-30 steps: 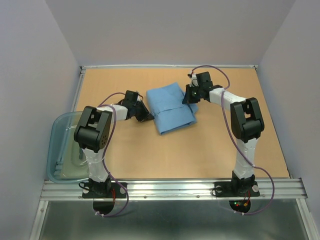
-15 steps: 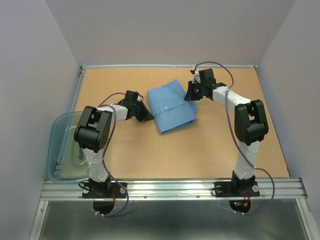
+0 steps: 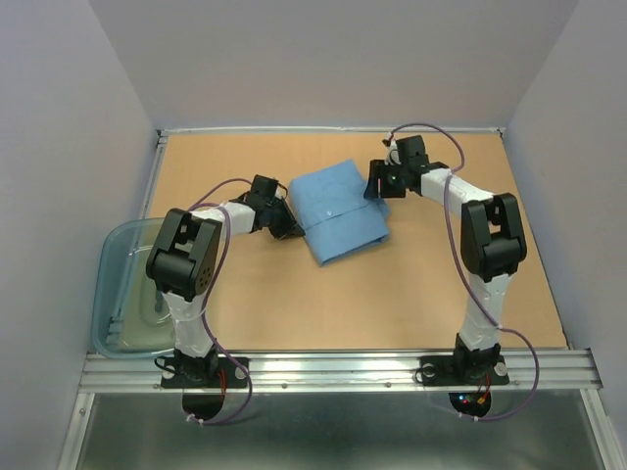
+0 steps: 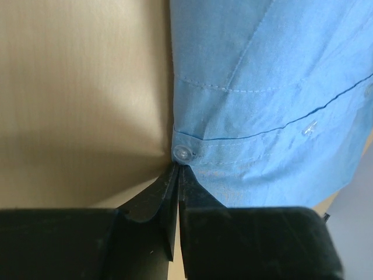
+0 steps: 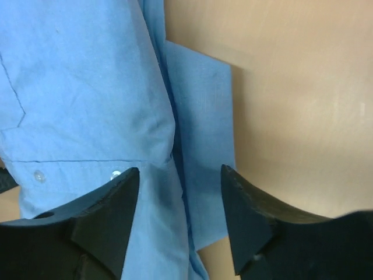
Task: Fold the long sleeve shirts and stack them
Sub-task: Fold the shirt
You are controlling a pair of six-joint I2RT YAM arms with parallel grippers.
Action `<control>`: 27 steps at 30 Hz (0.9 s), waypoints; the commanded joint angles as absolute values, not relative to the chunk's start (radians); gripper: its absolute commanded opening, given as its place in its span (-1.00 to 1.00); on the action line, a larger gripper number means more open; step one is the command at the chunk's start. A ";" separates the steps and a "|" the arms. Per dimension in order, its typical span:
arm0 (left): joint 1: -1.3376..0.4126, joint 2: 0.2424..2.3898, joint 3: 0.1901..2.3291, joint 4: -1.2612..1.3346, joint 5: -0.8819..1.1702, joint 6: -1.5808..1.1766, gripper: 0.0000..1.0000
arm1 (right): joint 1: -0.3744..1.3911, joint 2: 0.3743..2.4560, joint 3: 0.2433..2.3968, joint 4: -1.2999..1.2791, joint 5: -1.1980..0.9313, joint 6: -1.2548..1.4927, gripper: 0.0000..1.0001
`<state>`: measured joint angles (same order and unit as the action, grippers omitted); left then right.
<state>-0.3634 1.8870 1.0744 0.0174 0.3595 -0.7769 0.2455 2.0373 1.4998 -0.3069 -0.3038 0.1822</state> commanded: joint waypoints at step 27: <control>-0.454 2.008 1.440 -0.054 0.331 -0.511 -0.63 | 0.164 1.762 0.830 0.380 -0.511 0.661 0.11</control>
